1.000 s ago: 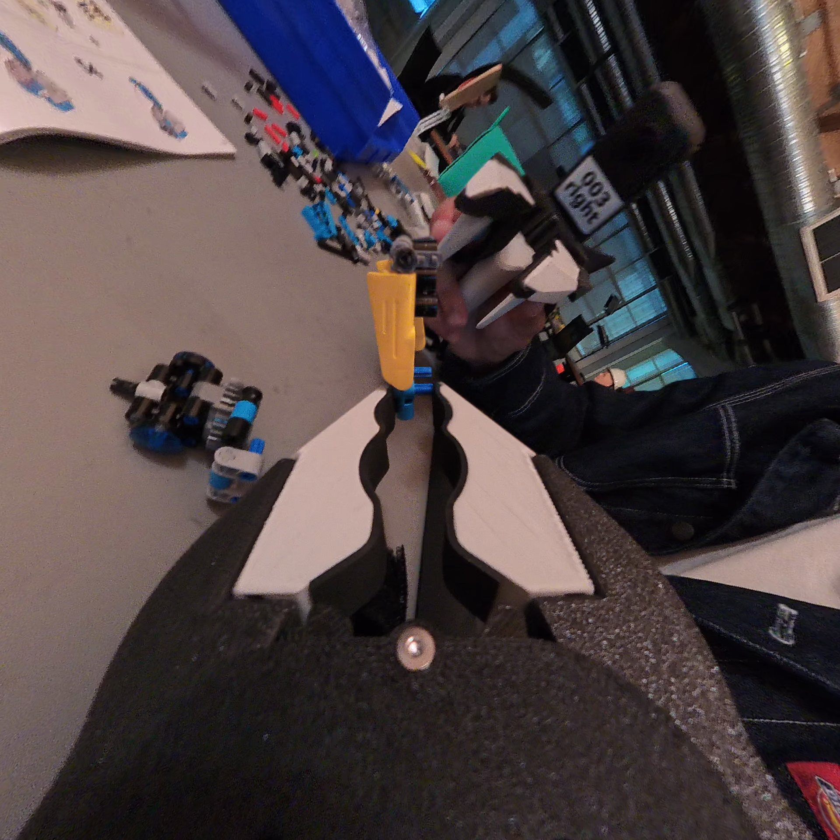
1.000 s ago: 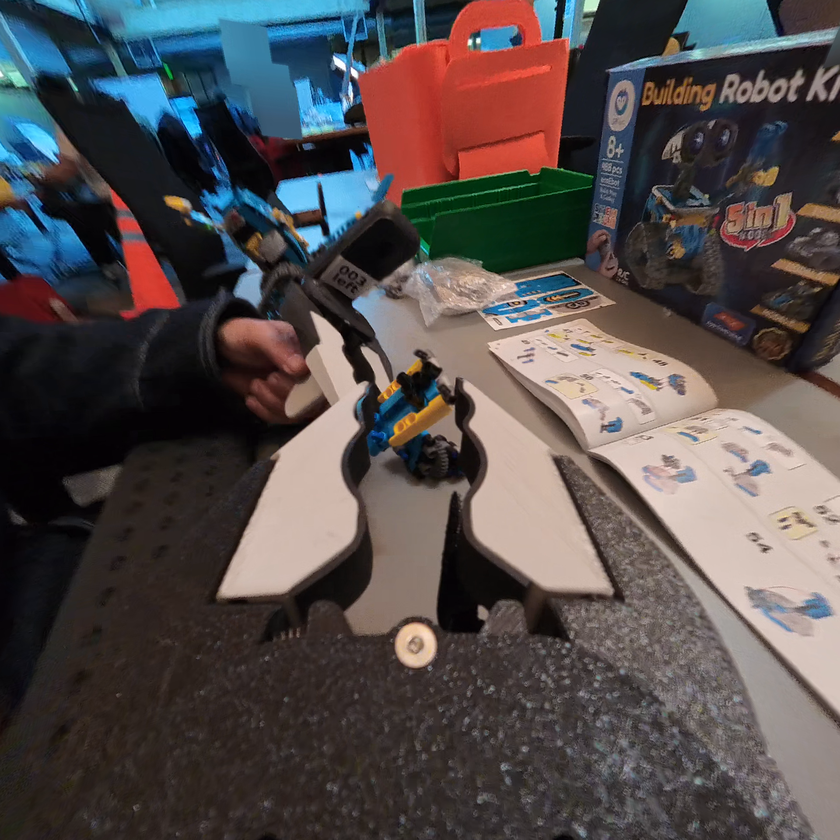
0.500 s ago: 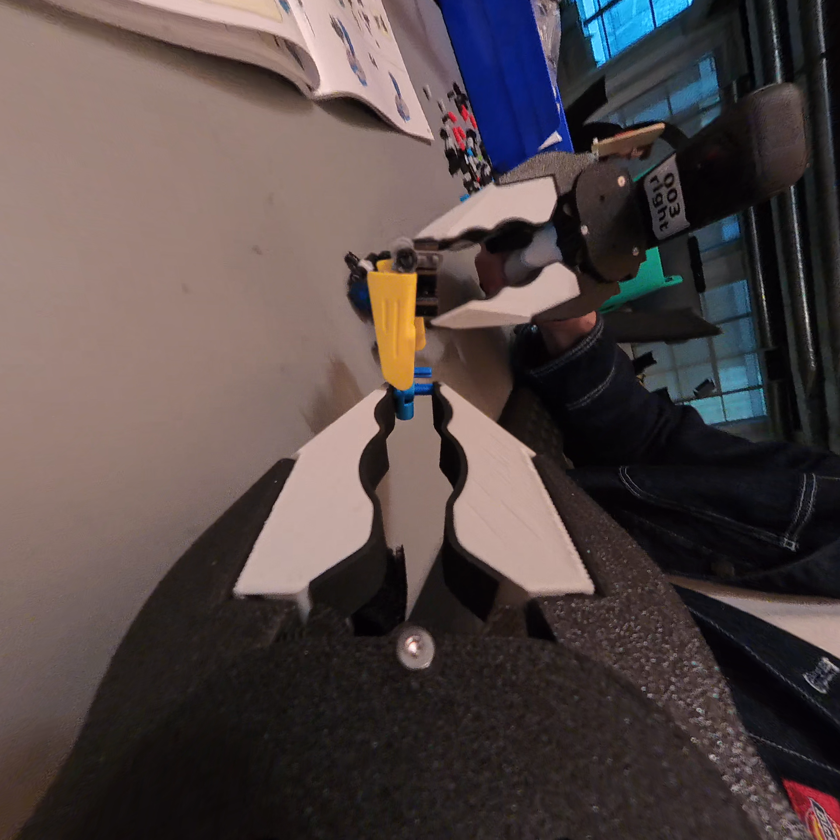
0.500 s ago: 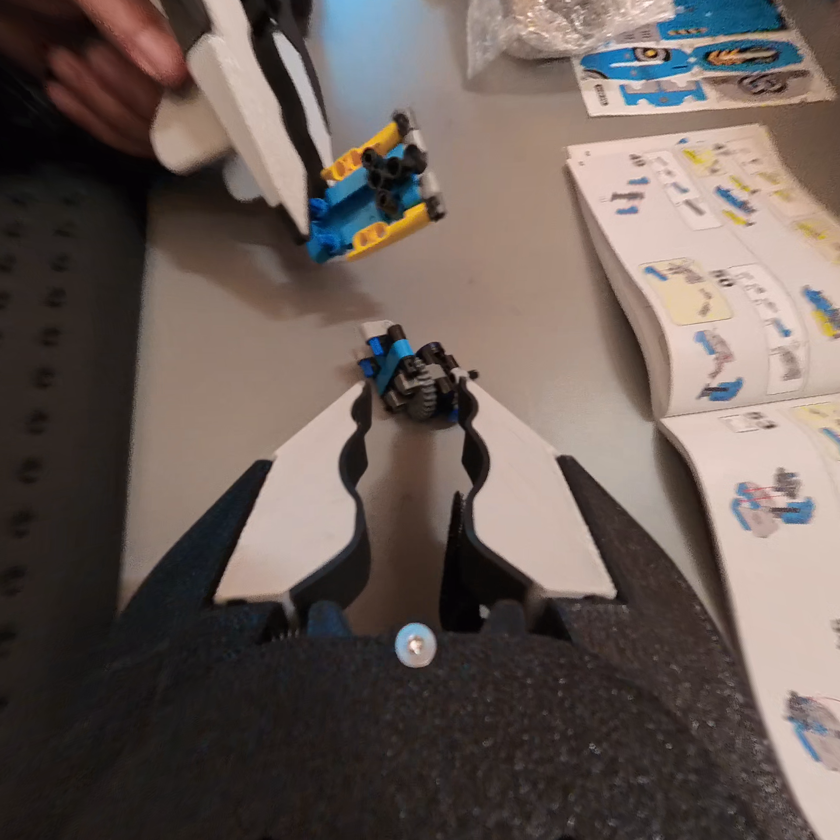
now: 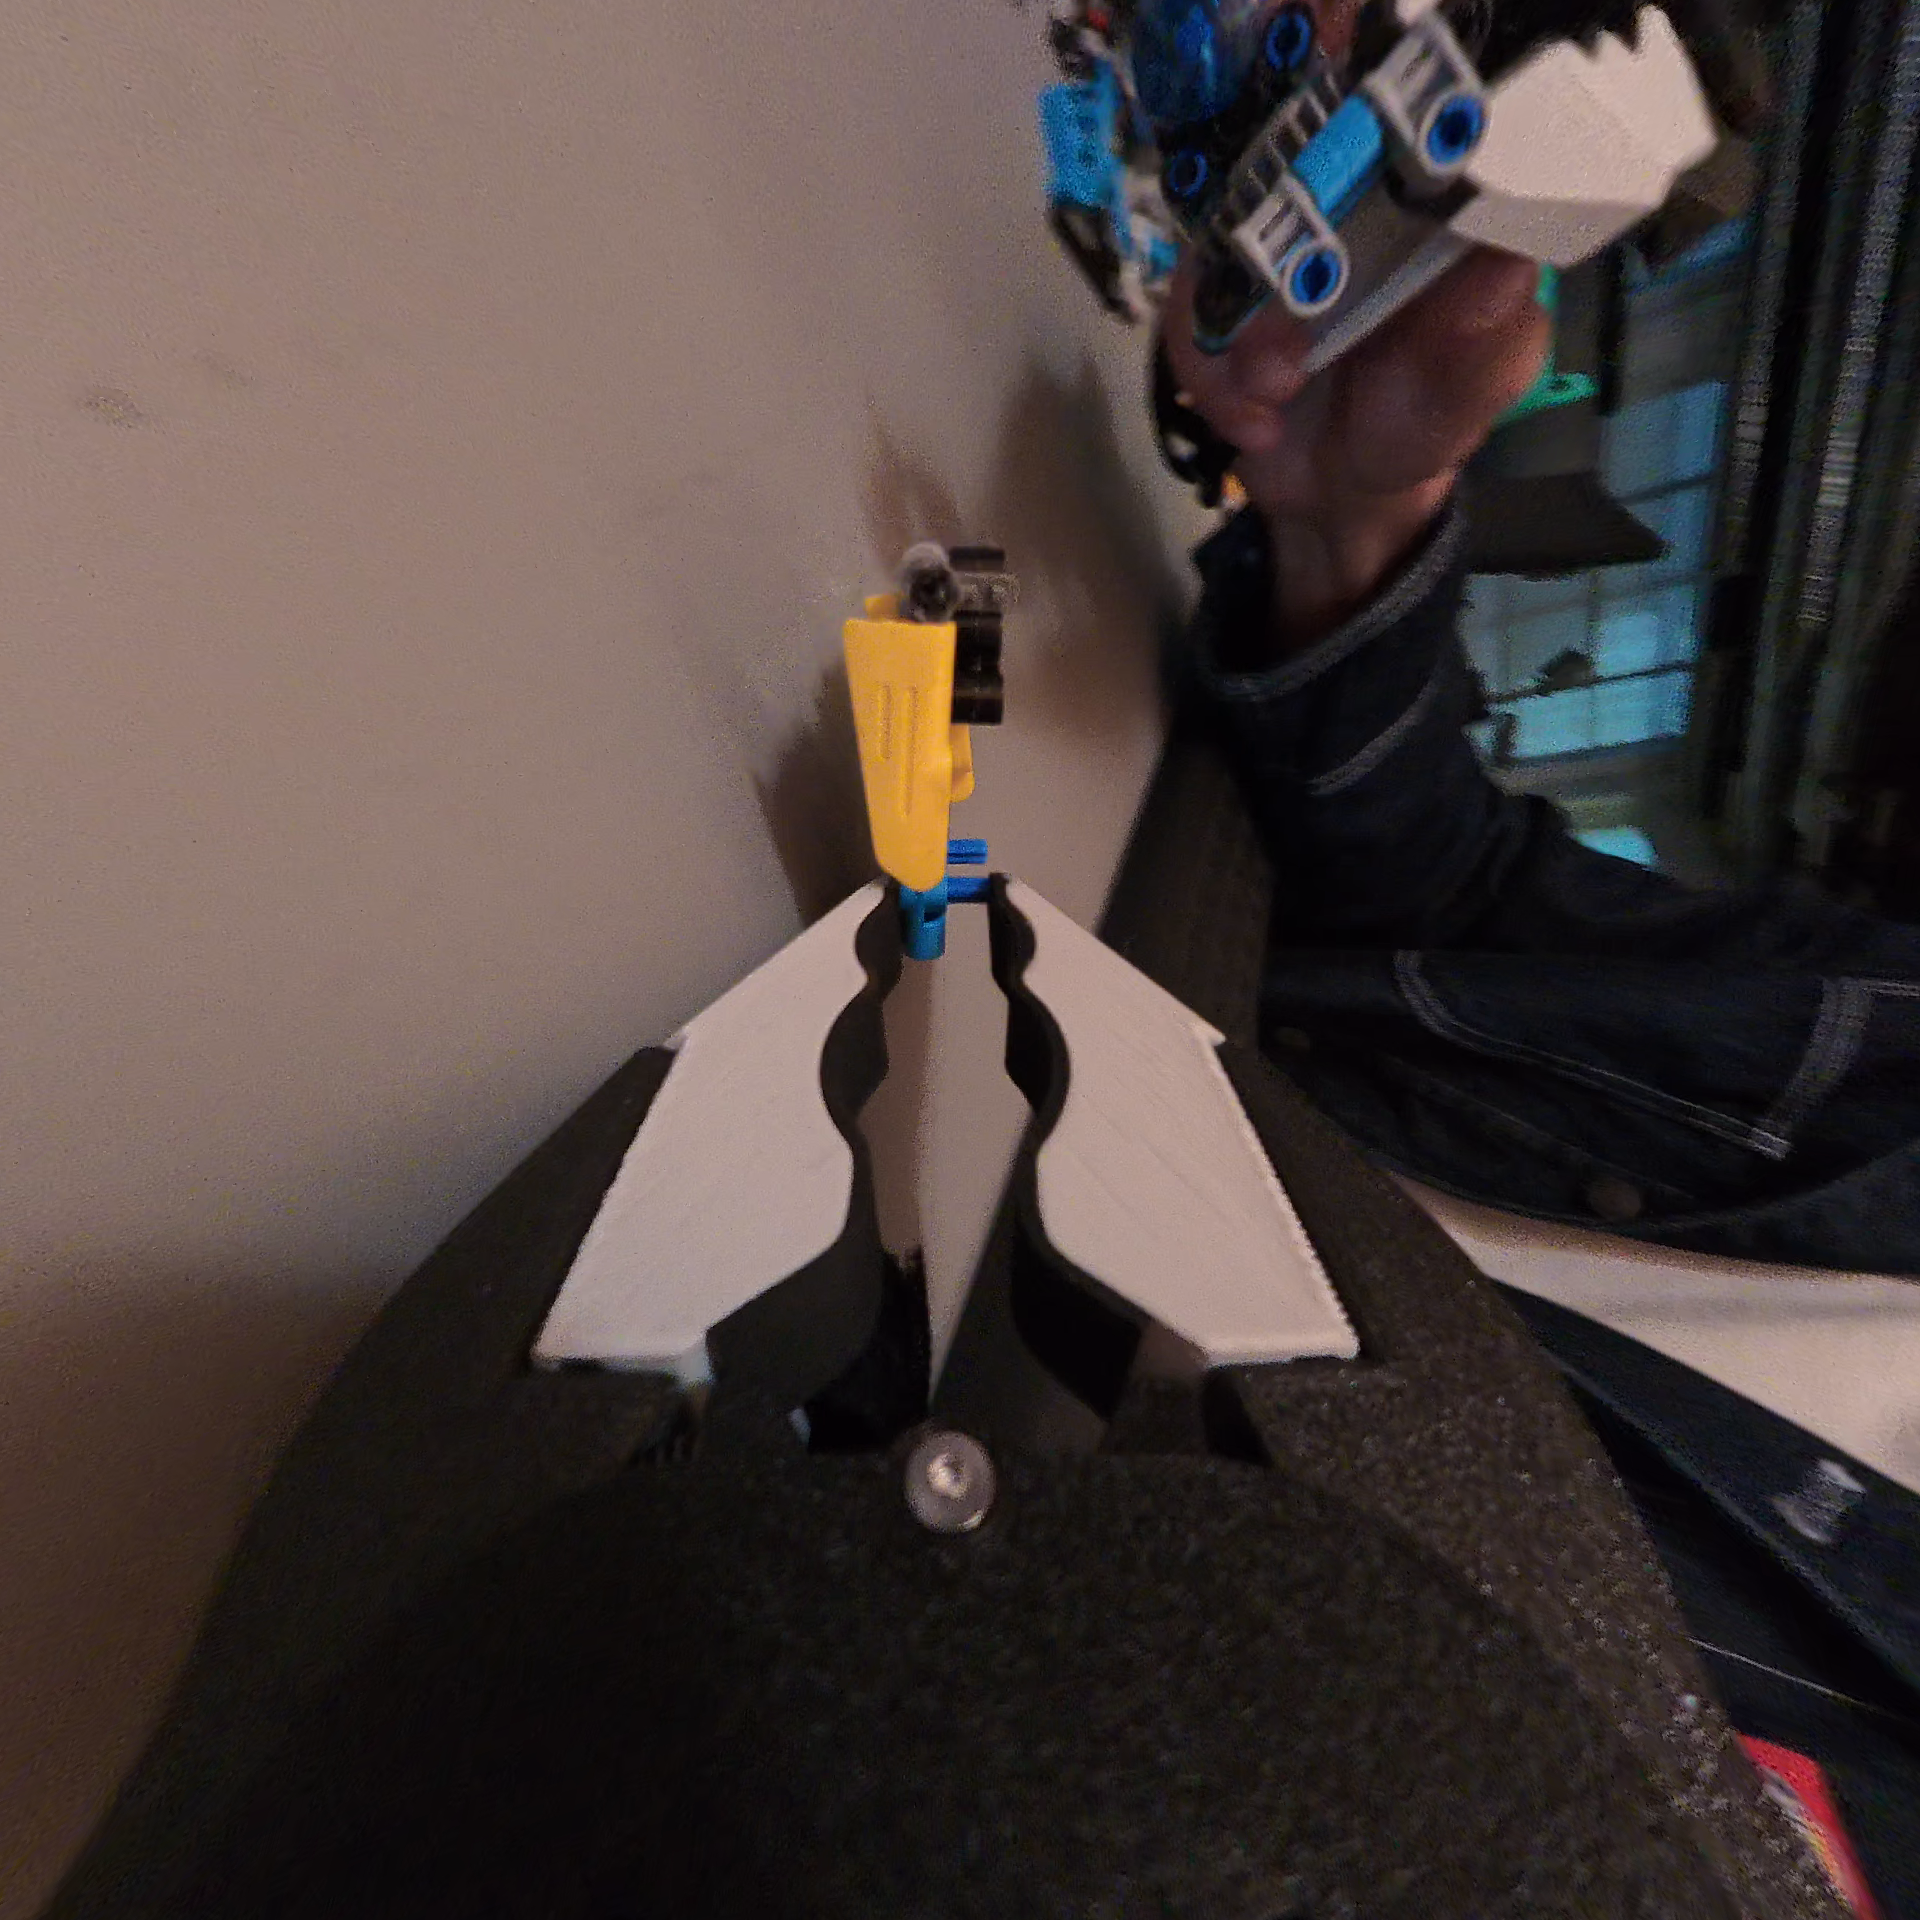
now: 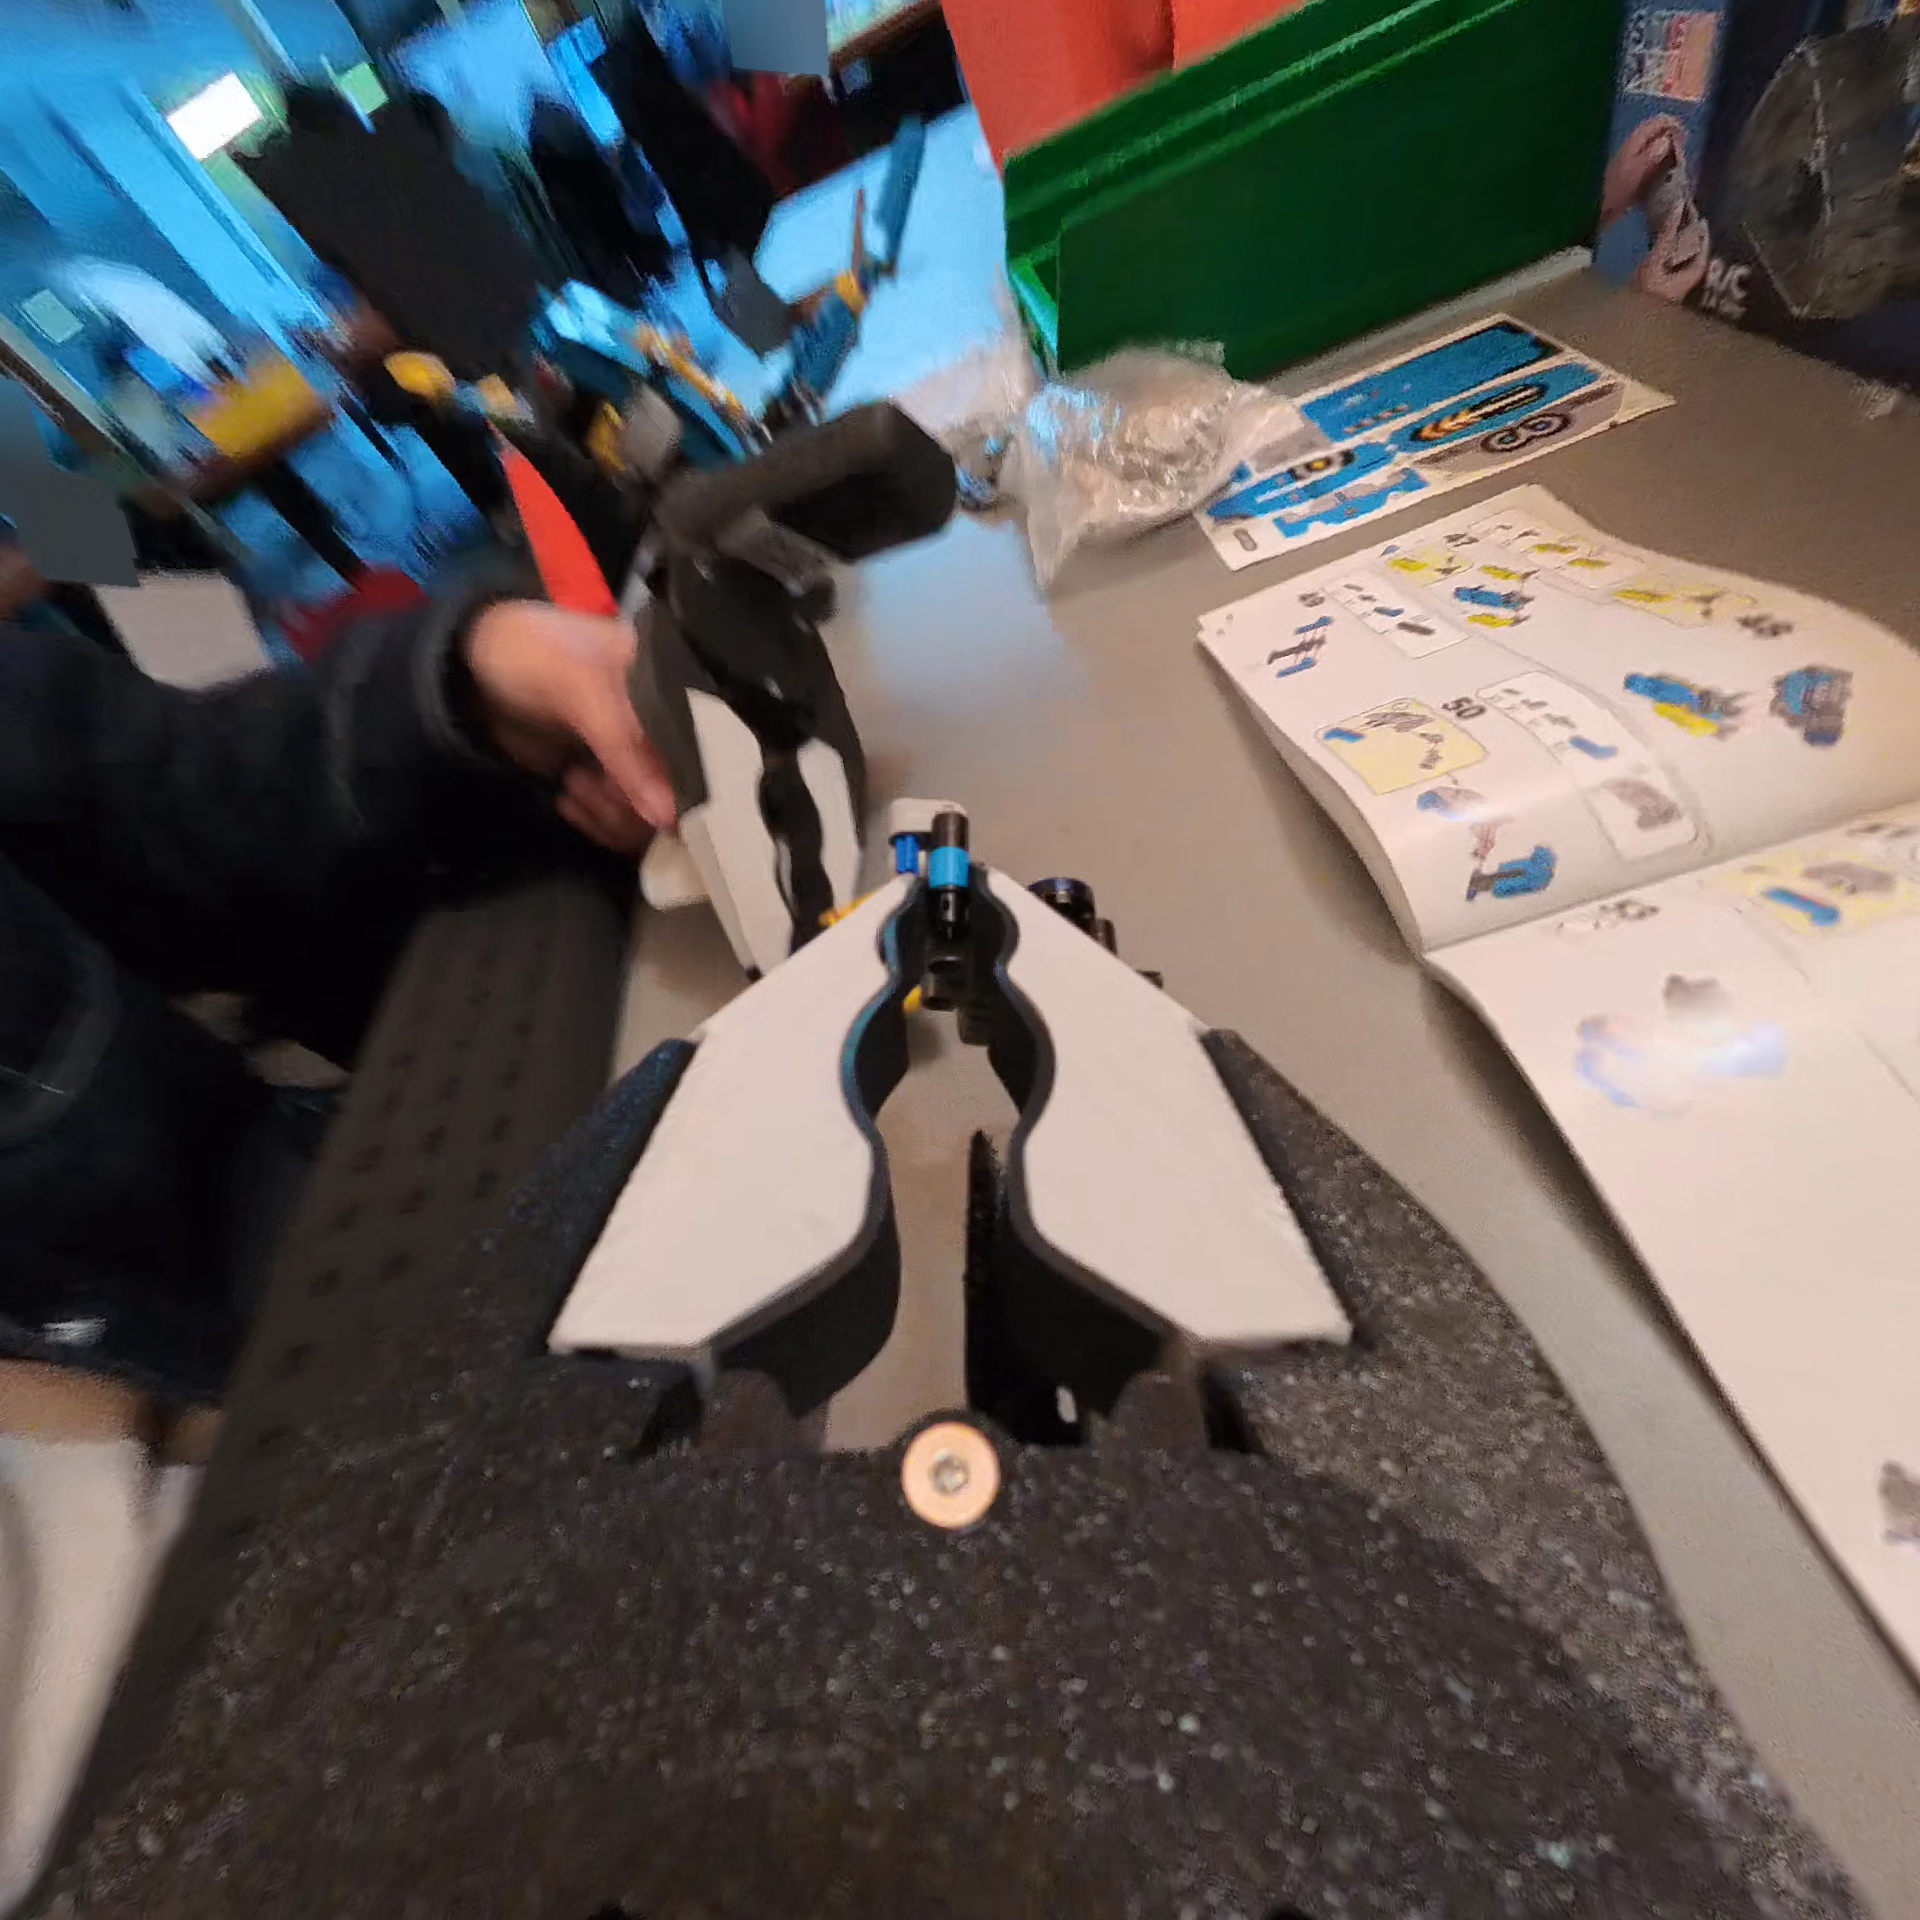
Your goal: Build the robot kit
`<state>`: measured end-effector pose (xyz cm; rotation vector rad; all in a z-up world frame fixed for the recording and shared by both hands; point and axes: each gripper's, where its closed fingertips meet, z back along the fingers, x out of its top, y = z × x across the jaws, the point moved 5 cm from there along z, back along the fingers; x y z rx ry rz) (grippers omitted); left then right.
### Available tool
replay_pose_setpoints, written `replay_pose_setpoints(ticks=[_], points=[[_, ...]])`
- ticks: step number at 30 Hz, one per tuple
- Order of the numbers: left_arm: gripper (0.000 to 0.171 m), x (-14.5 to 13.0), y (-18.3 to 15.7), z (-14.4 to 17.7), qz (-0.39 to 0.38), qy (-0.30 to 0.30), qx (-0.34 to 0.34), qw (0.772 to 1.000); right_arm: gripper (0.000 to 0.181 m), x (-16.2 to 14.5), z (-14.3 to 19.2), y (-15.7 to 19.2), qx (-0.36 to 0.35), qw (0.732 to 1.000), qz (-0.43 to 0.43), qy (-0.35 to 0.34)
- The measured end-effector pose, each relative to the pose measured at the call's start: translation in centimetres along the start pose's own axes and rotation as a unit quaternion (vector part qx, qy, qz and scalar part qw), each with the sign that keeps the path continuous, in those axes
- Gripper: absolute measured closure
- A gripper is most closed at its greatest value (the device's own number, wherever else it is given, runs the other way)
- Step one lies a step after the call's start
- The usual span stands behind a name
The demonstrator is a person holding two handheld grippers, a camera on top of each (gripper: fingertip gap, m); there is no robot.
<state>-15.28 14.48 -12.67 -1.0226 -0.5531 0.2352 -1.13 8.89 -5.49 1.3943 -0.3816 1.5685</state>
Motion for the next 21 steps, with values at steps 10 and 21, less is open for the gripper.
replay_pose_setpoints(ticks=[10,21], points=[[0.156,1.5,-3.6,-8.1,0.039,0.035,-0.081,0.995,0.175,1.0,4.7,-1.1,0.079,0.975,-0.164,-0.128],[0.156,1.8,-2.9,-7.2,0.135,-0.051,-0.039,0.989,0.174,-0.5,3.5,-2.1,0.009,0.986,-0.152,-0.073]])
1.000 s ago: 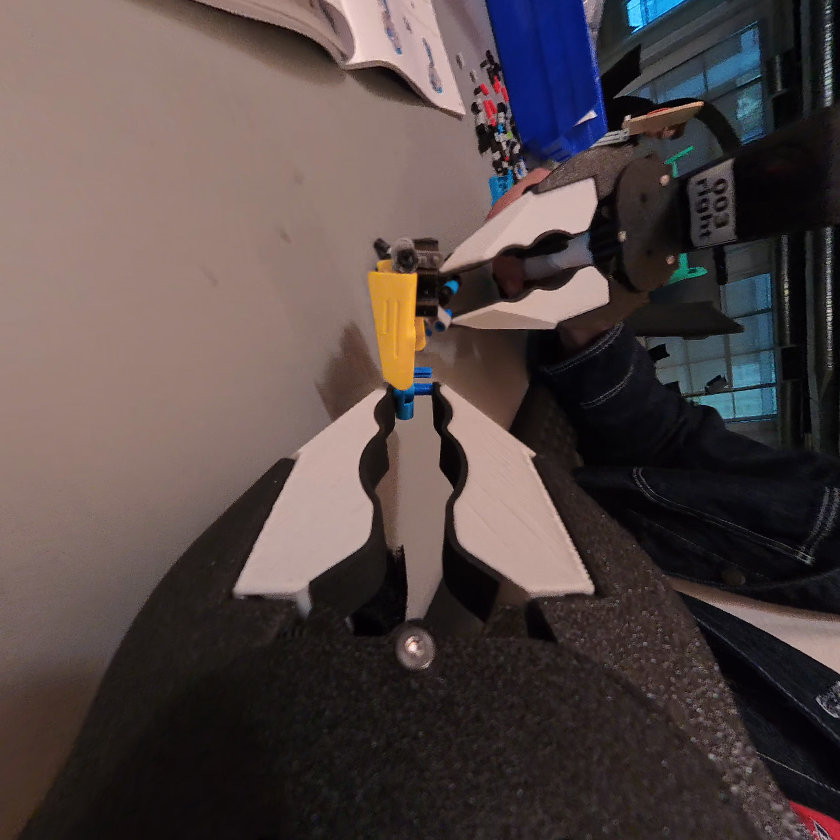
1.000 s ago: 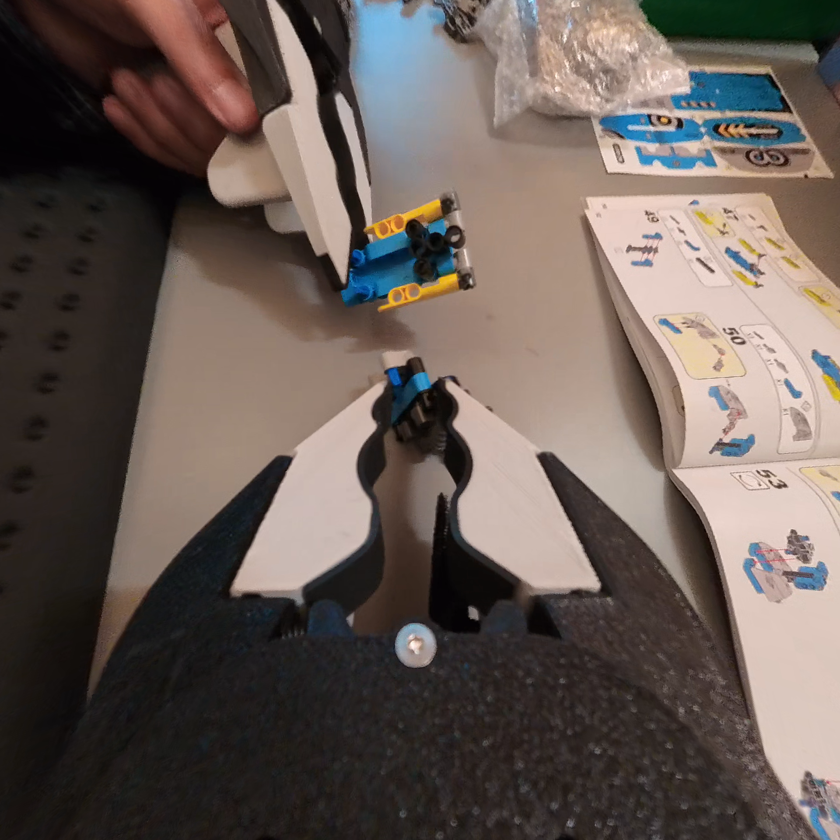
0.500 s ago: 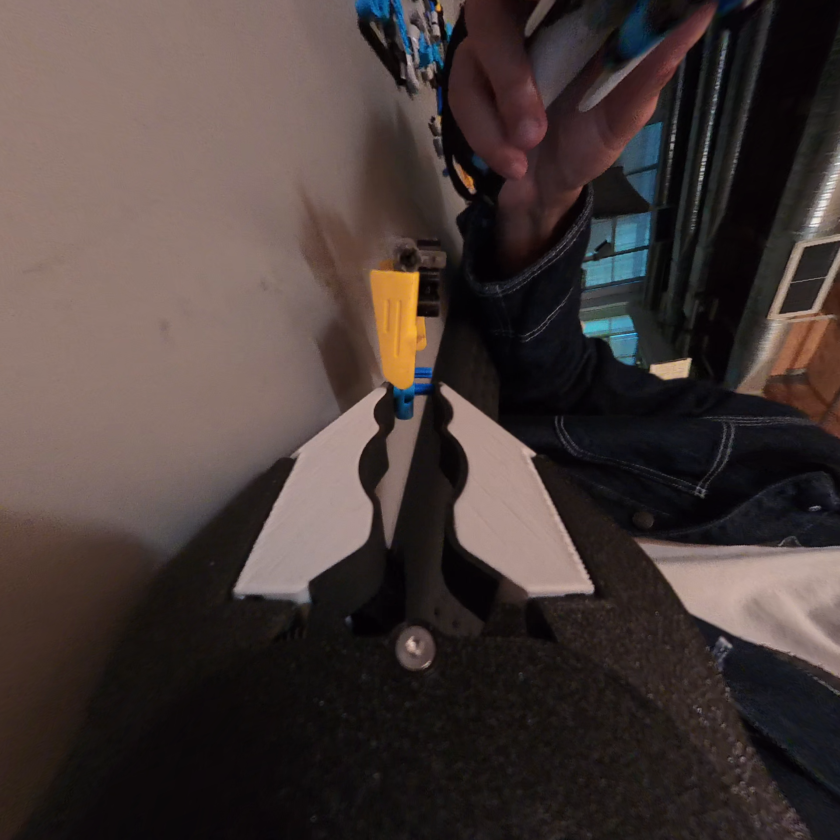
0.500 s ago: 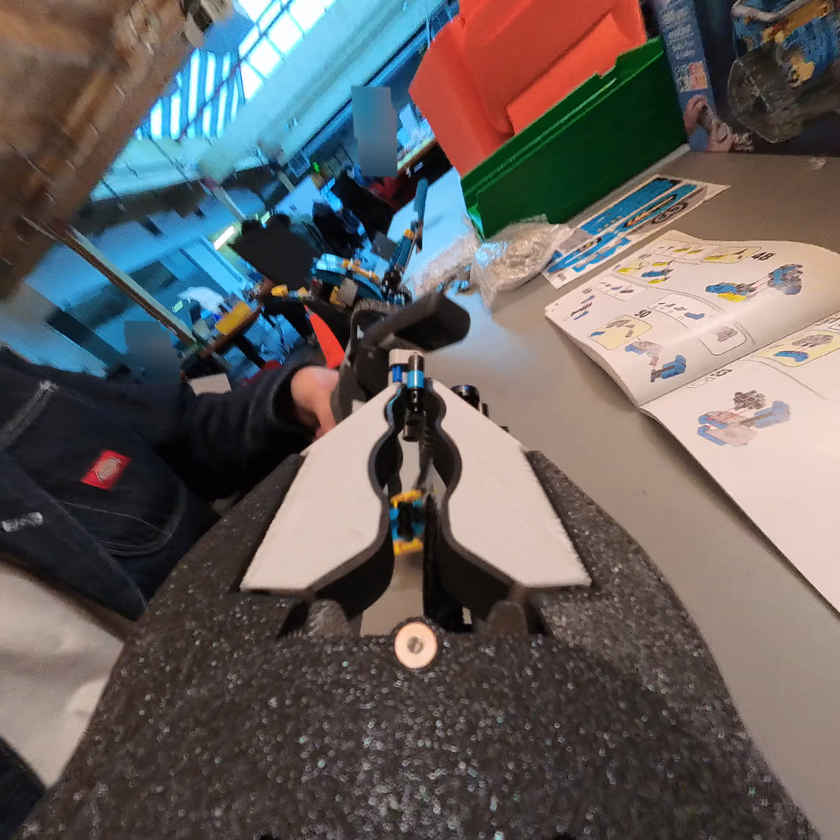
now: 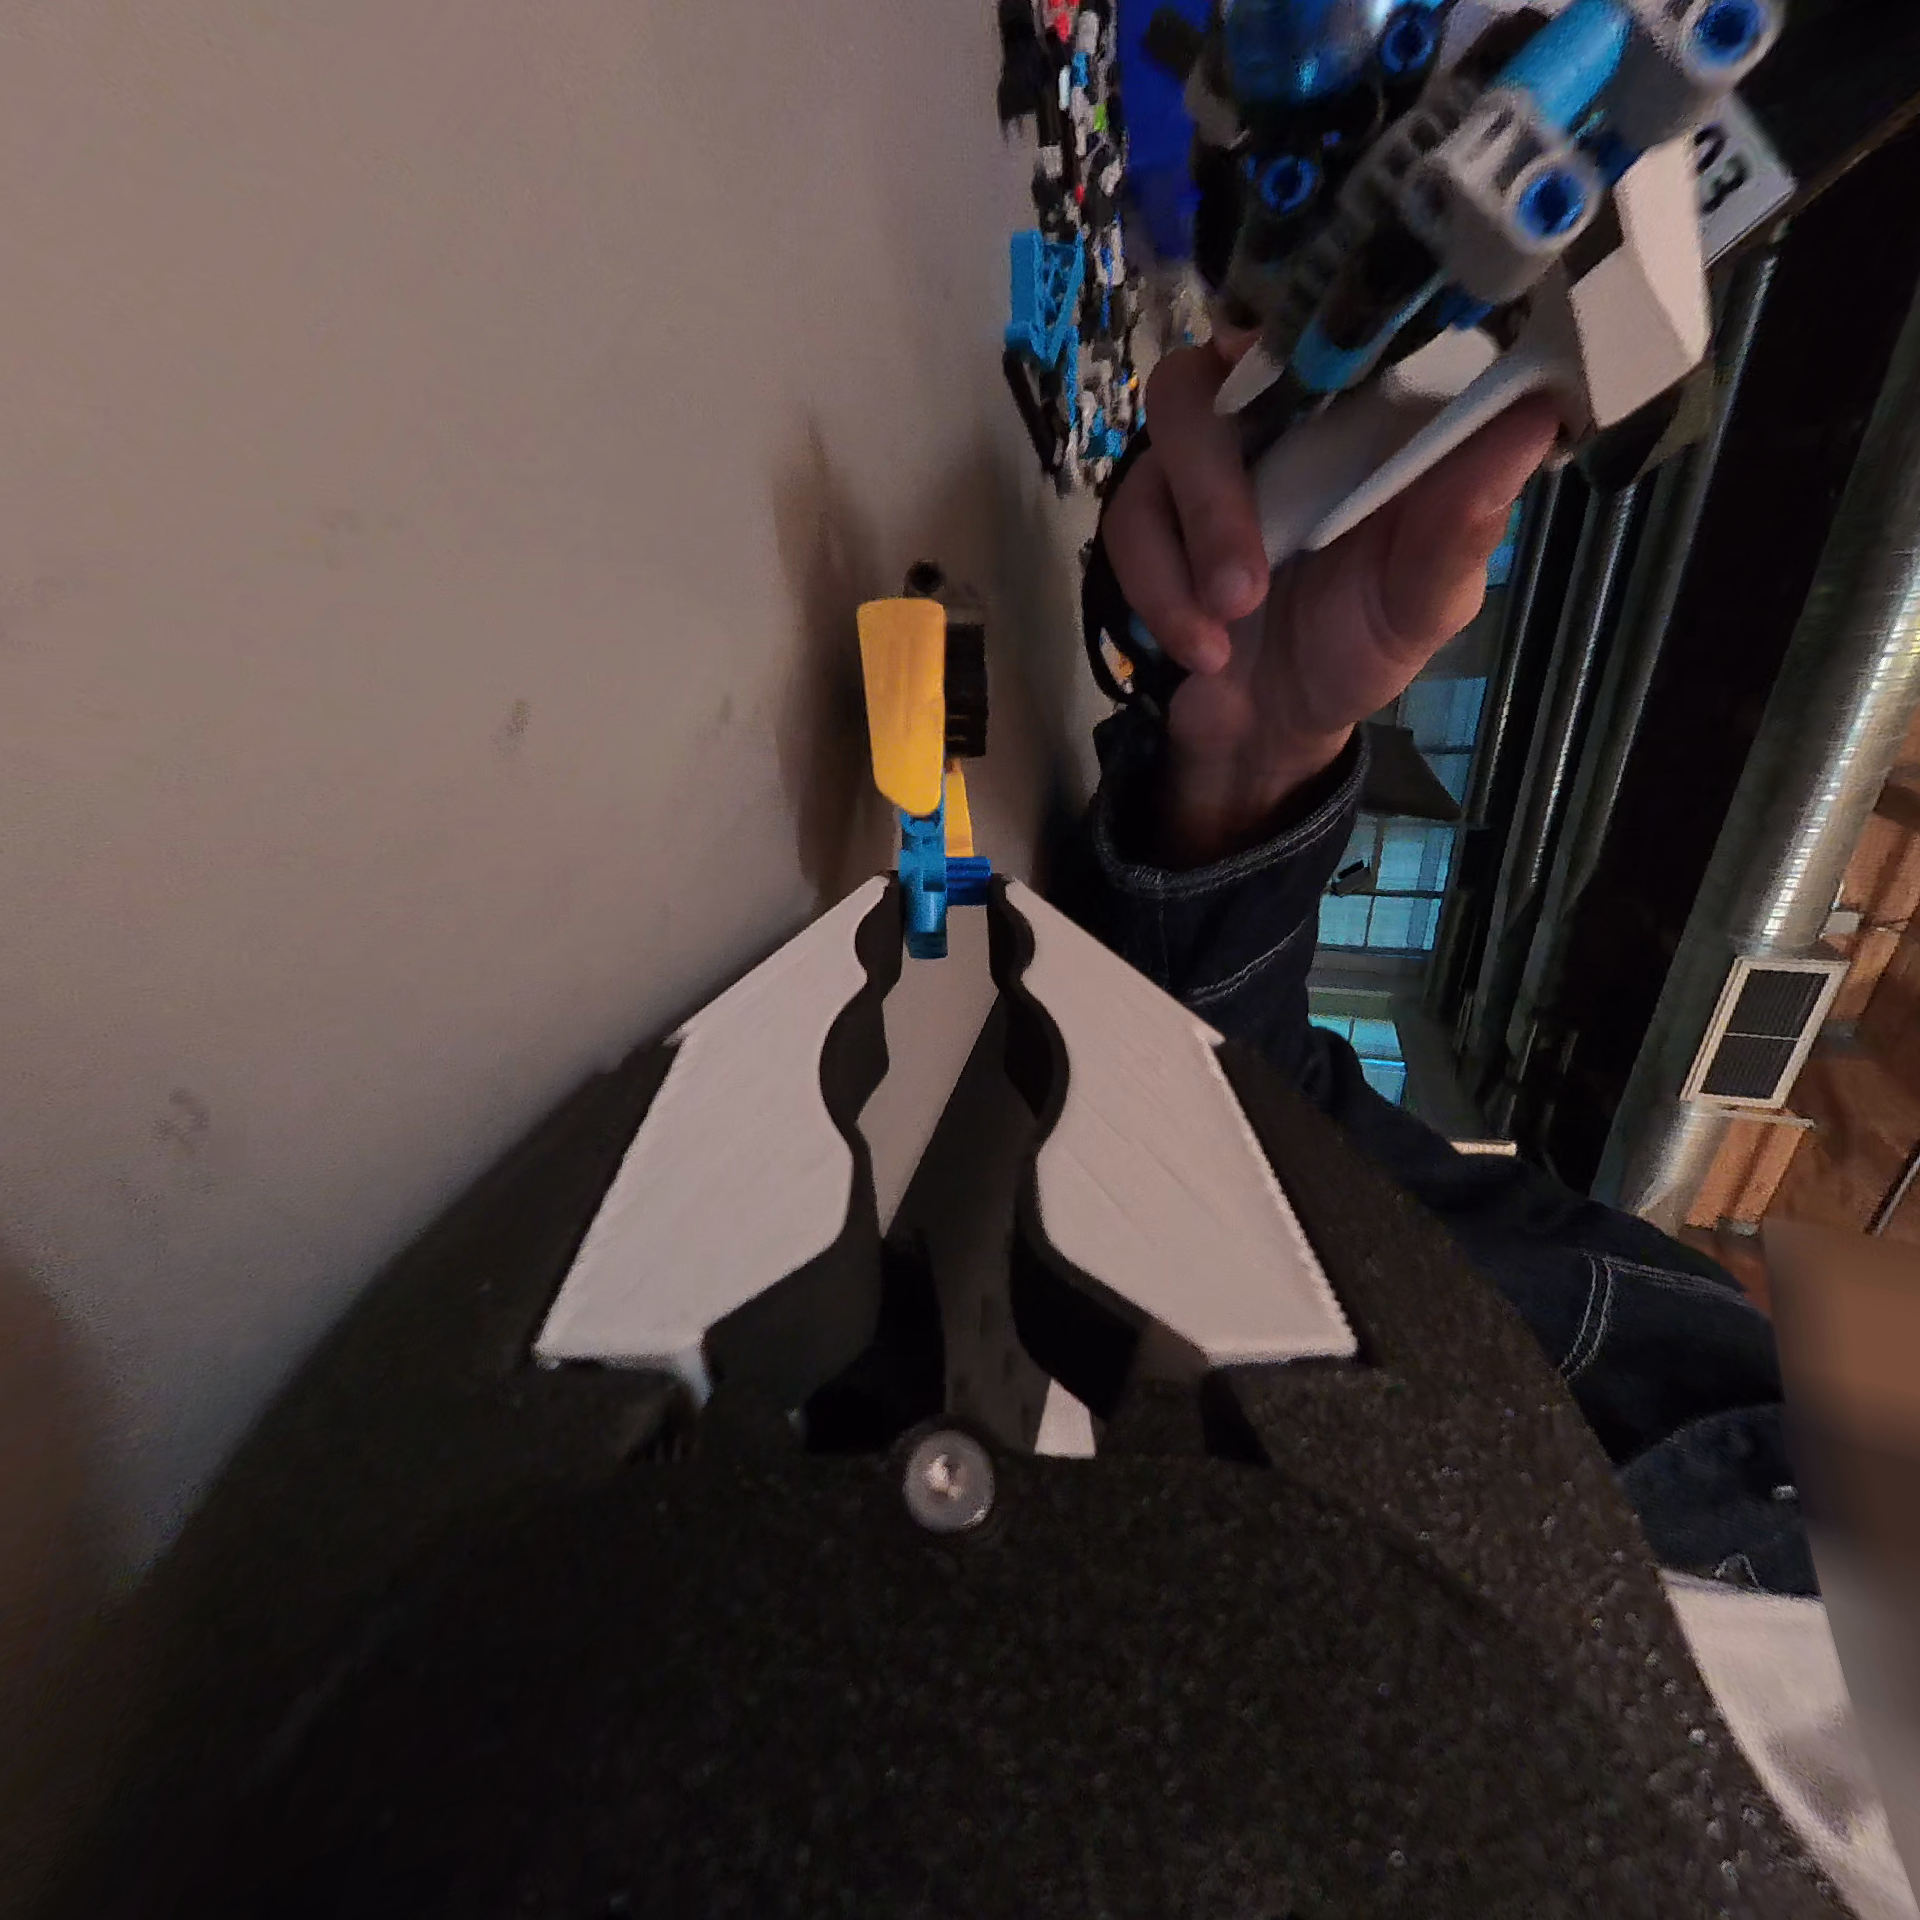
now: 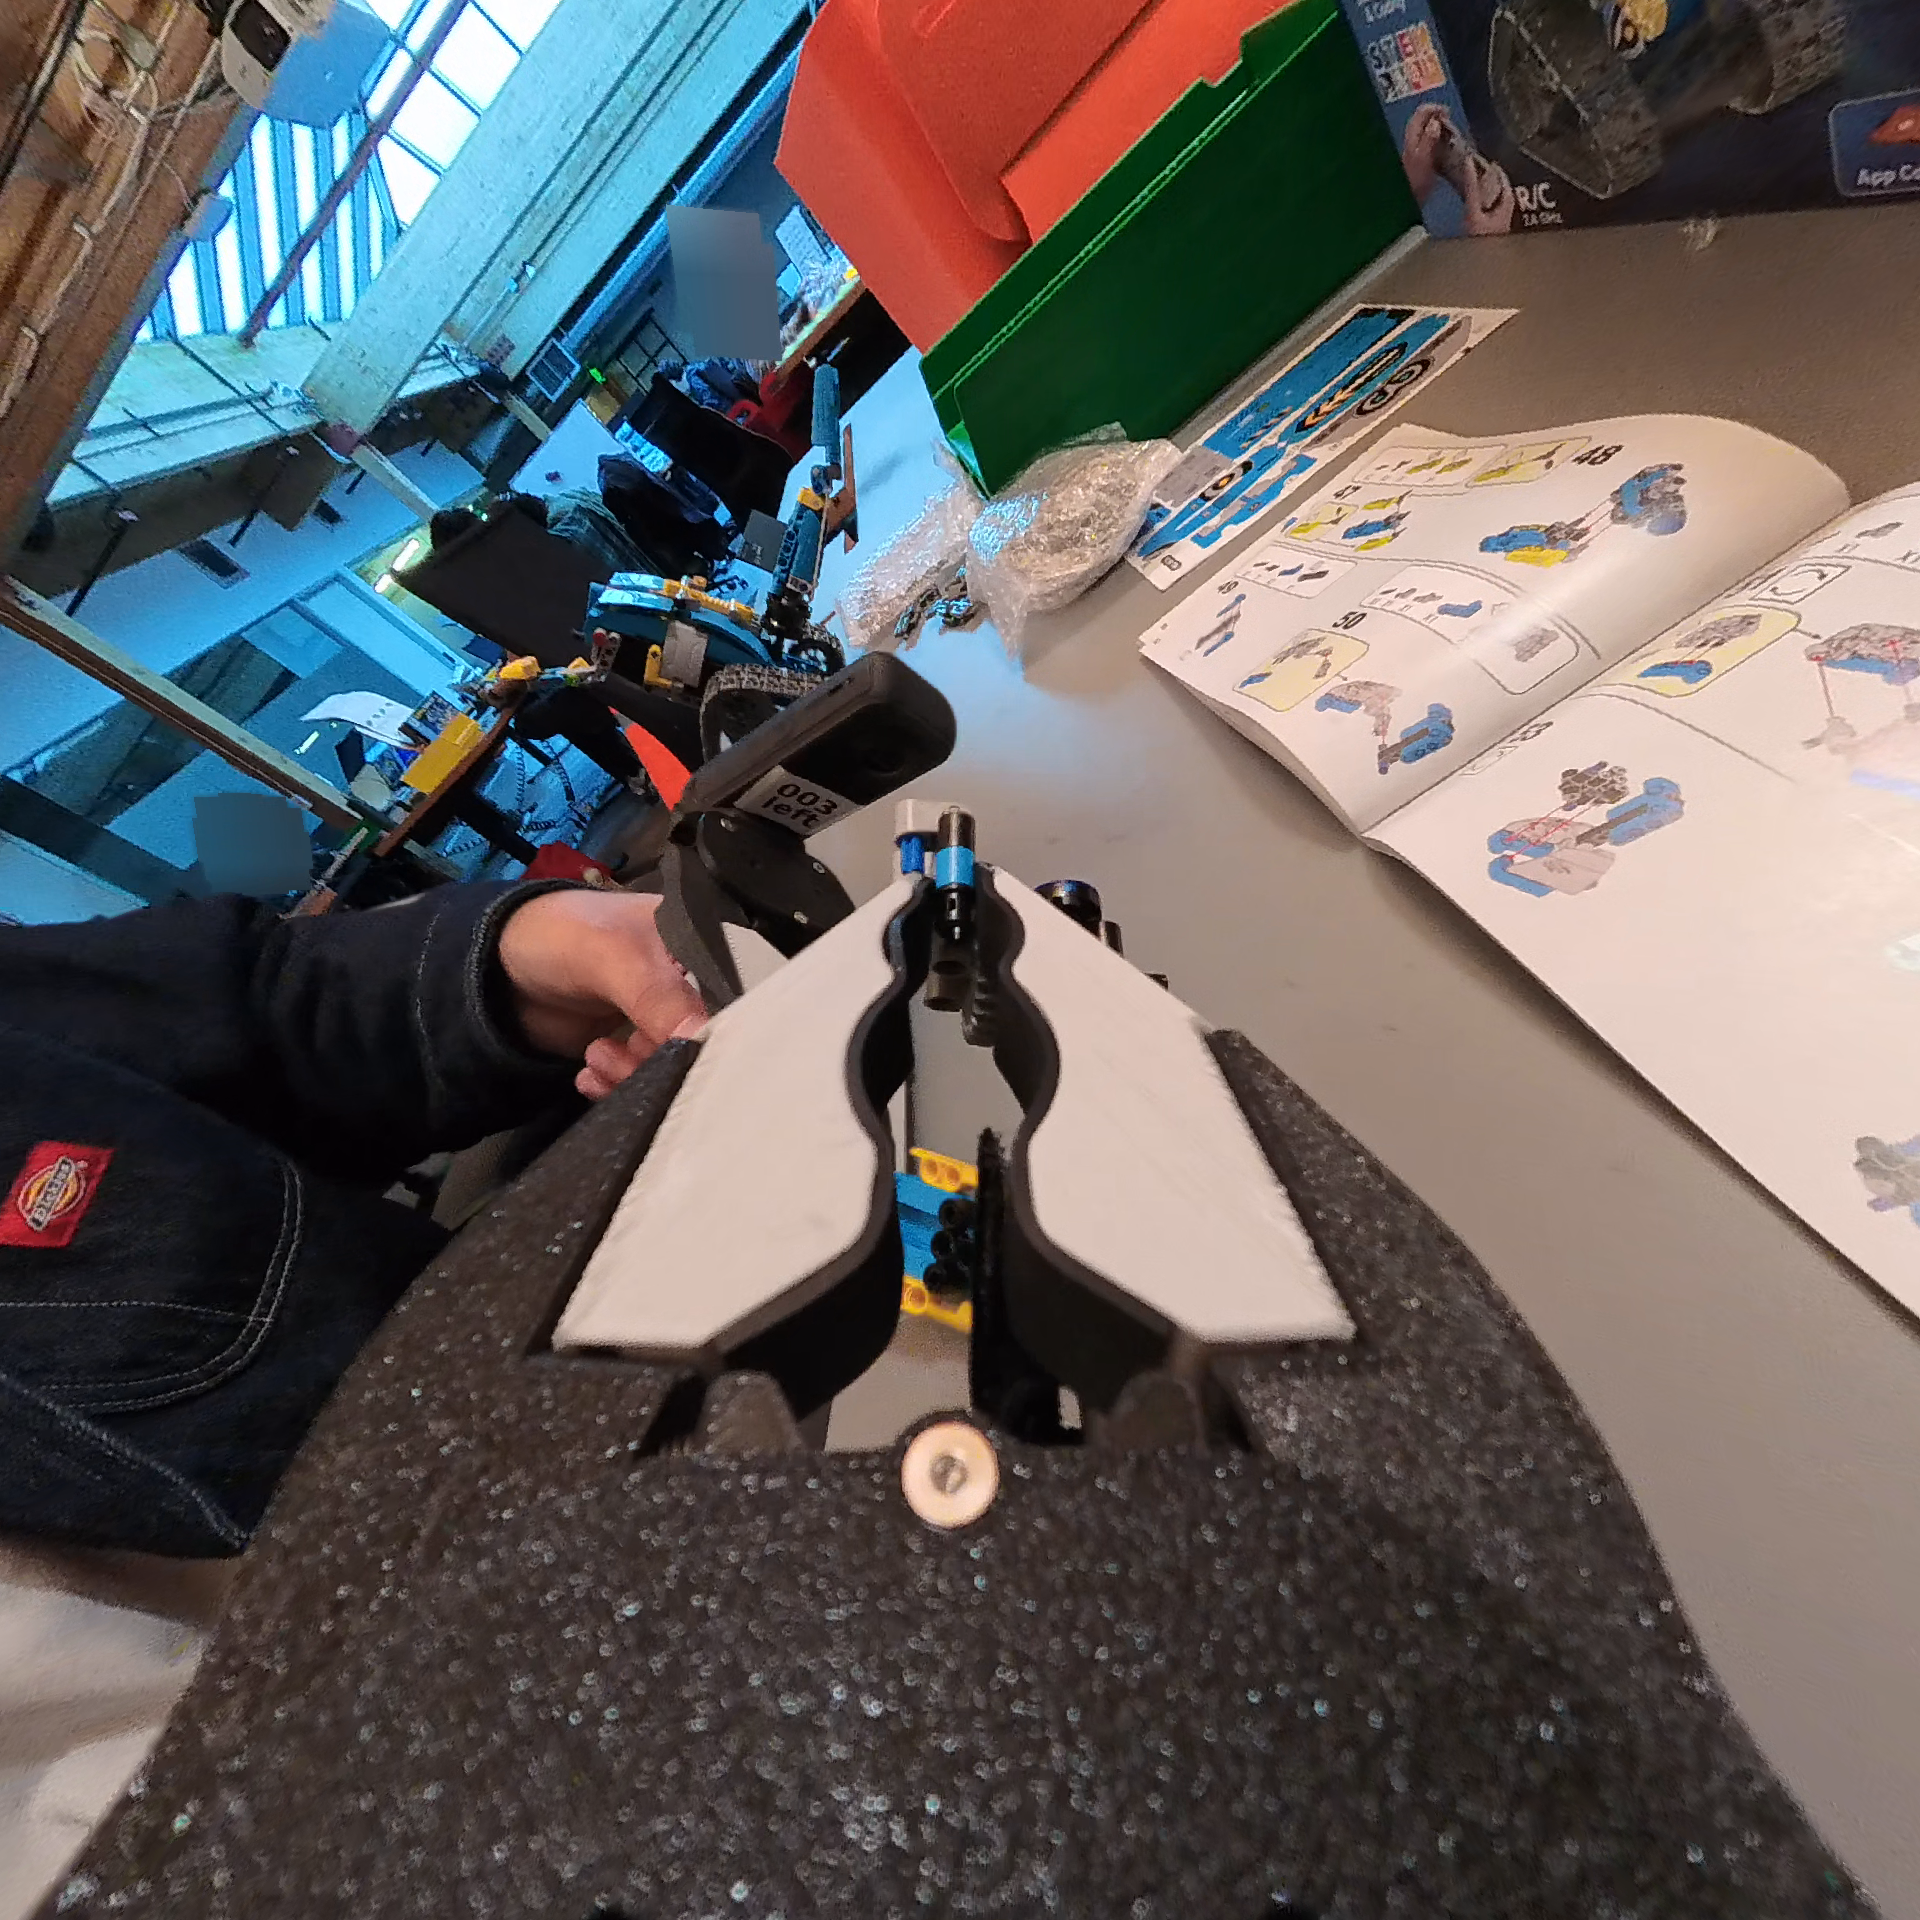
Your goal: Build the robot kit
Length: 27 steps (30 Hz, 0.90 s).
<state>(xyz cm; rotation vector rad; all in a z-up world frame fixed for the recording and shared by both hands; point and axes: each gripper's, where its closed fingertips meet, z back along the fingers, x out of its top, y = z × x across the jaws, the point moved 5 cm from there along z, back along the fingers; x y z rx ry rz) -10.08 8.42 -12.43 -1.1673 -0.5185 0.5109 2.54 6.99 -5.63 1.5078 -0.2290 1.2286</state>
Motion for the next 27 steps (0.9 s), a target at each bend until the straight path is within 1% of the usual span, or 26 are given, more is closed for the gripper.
replay_pose_setpoints(ticks=[5,10,13,14,16,17,19,22,24,25,26,27], points=[[0.153,-1.3,0.3,0.8,-0.014,0.022,0.044,0.999,0.174,0.4,0.1,0.6,0.003,1.000,0.010,-0.005],[0.140,-2.9,-0.3,0.7,-0.040,0.032,0.070,0.996,0.174,0.4,0.1,1.3,0.024,1.000,0.011,-0.008],[0.139,-3.6,-0.5,1.3,-0.095,0.041,0.121,0.987,0.175,0.4,0.0,1.6,0.037,0.999,0.003,-0.012],[0.137,-3.8,-0.6,1.8,-0.115,0.041,0.145,0.982,0.175,0.3,-0.1,1.7,0.043,0.999,0.000,-0.012],[0.126,-3.9,-1.0,3.0,-0.148,0.035,0.180,0.972,0.175,0.4,-0.2,2.1,0.062,0.998,-0.009,-0.023],[0.126,-3.9,-1.7,3.6,-0.162,0.026,0.177,0.971,0.175,0.4,-0.3,2.3,0.076,0.997,-0.017,-0.028],[0.127,-3.1,-4.5,4.7,-0.198,-0.013,0.133,0.971,0.174,0.6,-0.7,2.7,0.099,0.994,-0.033,-0.043],[0.131,-0.1,-7.8,6.1,-0.259,-0.098,0.091,0.957,0.174,0.8,-1.2,3.5,0.149,0.983,-0.076,-0.078],[0.134,1.9,-8.3,6.5,-0.297,-0.133,0.091,0.941,0.175,1.0,-1.2,3.9,0.164,0.978,-0.082,-0.101],[0.135,2.8,-8.1,6.5,-0.303,-0.142,0.095,0.938,0.175,1.2,-0.9,4.2,0.174,0.975,-0.081,-0.115],[0.136,3.4,-8.2,6.5,-0.305,-0.151,0.079,0.937,0.175,1.4,-0.5,4.5,0.183,0.971,-0.080,-0.132],[0.137,3.7,-8.8,6.2,-0.312,-0.154,0.045,0.937,0.175,1.4,-0.2,4.6,0.179,0.971,-0.075,-0.142]])
